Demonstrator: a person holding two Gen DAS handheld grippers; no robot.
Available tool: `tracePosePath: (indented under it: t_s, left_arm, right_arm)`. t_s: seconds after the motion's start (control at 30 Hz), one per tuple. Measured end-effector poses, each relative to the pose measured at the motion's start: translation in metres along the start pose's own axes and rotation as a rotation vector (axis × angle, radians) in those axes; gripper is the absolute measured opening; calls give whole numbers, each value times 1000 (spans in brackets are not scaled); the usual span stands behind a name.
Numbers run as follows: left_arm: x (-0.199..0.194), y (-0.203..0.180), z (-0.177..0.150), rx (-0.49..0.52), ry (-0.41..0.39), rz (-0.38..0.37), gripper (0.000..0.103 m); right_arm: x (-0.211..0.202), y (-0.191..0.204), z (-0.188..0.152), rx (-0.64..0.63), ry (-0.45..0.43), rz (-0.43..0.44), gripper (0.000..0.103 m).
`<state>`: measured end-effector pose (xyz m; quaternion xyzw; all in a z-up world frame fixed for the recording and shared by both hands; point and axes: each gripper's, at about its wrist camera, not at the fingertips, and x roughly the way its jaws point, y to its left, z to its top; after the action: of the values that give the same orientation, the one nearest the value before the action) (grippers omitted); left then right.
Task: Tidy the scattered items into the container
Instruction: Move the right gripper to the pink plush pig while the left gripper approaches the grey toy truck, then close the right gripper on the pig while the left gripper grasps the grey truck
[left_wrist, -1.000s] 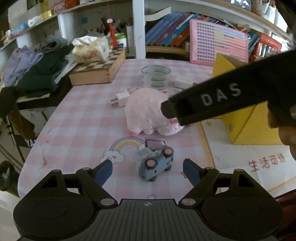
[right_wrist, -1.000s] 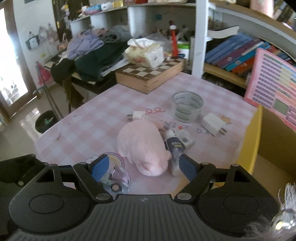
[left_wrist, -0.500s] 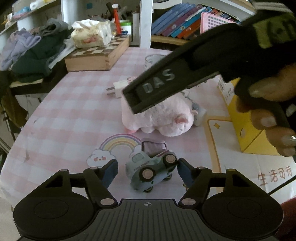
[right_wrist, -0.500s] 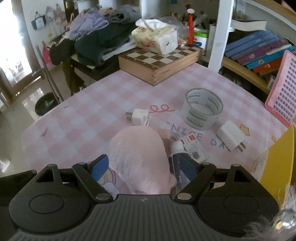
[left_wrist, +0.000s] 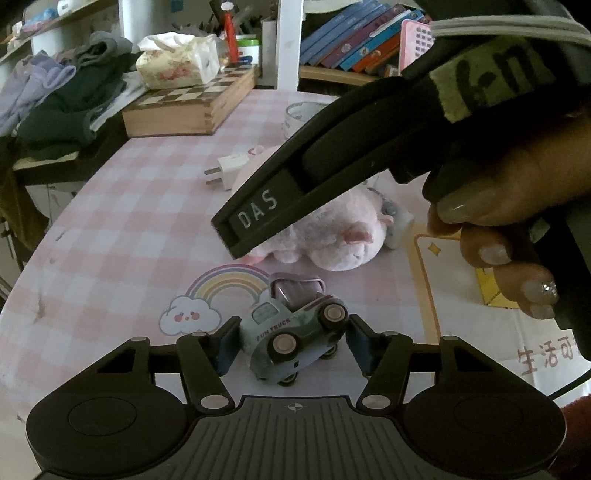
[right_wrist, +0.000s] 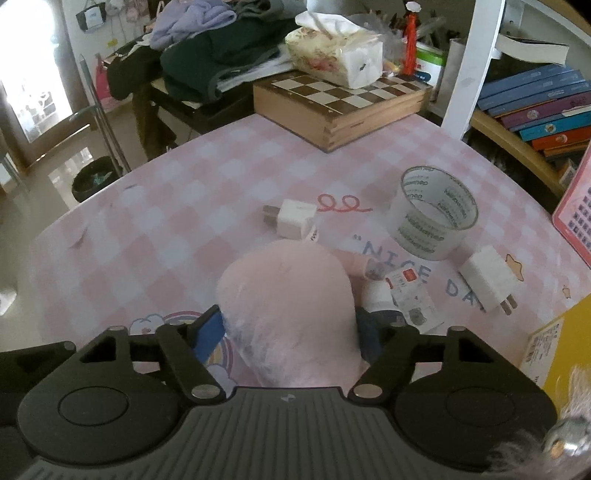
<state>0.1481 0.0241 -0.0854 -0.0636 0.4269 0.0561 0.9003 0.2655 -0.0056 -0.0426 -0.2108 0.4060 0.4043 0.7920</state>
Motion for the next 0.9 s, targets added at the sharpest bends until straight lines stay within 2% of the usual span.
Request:
tracePosePath:
  t_s: [0.1, 0.53, 0.9]
  left_arm:
    - [-4, 2, 1, -8, 4, 12, 60]
    - [-36, 14, 5, -38, -49, 11, 60]
    - [-65, 17, 3, -1, -106, -28, 60]
  right_arm:
    - [-5, -2, 0, 13, -10, 10, 62]
    - [-54, 1, -4, 113, -113, 18, 60]
    - [-109, 0, -24, 225, -194, -34, 61]
